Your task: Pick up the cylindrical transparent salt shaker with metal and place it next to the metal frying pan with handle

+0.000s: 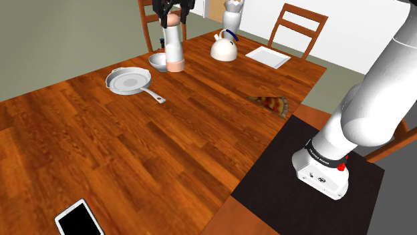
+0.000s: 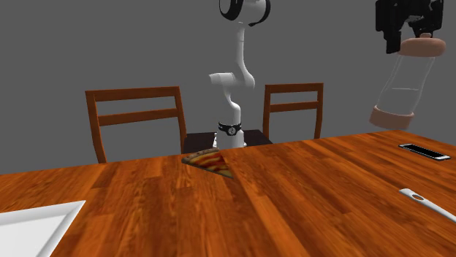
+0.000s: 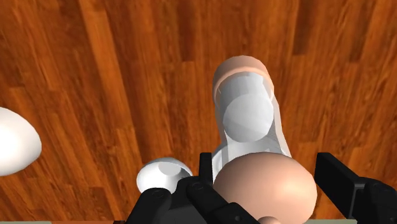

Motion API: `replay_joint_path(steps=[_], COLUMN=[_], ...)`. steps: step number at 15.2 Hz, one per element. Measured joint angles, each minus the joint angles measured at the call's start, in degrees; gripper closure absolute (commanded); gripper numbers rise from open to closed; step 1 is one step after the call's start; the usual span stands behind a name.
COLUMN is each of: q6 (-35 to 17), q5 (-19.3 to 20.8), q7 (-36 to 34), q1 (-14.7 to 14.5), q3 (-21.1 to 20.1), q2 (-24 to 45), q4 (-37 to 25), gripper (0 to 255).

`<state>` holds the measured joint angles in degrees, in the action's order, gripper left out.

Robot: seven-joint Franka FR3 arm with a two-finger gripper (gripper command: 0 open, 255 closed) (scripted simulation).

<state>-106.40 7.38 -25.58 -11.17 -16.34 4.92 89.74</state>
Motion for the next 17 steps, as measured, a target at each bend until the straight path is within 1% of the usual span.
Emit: replay_joint_path(steps=[17], q6=[-13.2], q5=[0.5], q7=[-1.3], q1=[0.3], q3=[0.3], q2=[-0.3], q4=[13.6], gripper=[255])
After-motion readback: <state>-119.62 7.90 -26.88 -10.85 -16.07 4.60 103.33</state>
